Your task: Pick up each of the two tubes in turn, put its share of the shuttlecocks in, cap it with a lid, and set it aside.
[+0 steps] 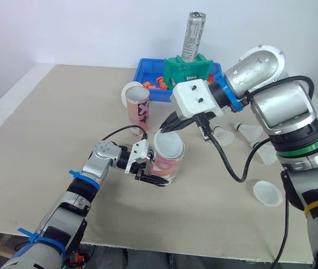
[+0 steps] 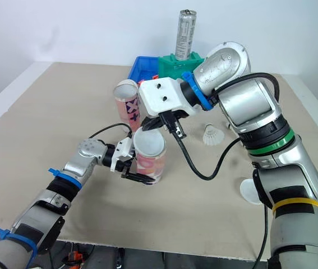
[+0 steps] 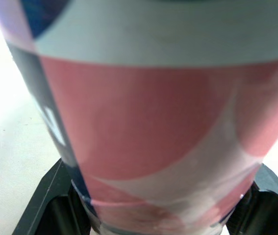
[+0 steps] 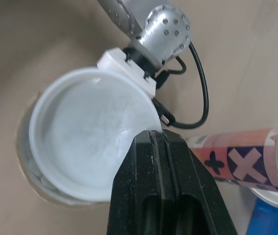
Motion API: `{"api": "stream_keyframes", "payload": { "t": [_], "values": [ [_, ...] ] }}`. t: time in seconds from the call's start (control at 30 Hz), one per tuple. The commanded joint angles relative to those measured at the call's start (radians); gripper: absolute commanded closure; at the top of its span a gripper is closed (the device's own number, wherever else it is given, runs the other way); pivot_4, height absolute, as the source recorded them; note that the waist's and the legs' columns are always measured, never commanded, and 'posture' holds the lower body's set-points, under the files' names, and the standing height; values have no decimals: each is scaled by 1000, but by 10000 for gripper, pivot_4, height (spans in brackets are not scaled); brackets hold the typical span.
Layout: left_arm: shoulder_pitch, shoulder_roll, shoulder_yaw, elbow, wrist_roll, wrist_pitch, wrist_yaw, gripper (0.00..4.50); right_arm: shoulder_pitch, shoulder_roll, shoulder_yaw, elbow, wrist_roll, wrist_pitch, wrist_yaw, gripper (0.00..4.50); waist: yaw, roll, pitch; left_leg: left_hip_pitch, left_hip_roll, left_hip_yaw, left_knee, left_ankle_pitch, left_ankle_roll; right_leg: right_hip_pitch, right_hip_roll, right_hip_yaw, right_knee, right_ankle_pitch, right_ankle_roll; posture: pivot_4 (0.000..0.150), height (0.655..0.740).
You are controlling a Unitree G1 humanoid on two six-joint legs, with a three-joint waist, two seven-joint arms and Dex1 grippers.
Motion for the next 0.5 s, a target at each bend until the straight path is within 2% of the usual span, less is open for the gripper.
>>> {"api": "stream_keyframes", "payload": {
  "t": [0.03,0.5],
  "values": [
    [56,37,-78,49,110,12,-8,15975,-45,-2,-12,16,-19,-43,33,44432,0,0,0,0,0,0,0,0,0,0,0,0,0,0,0,1500,7400],
    [43,27,-72,73,106,5,0,15975,-26,-33,6,-48,42,-11,62,44432,0,0,0,1,1,0,-1,0,0,1,1,0,0,0,-1,1500,7400]
  ]
}}
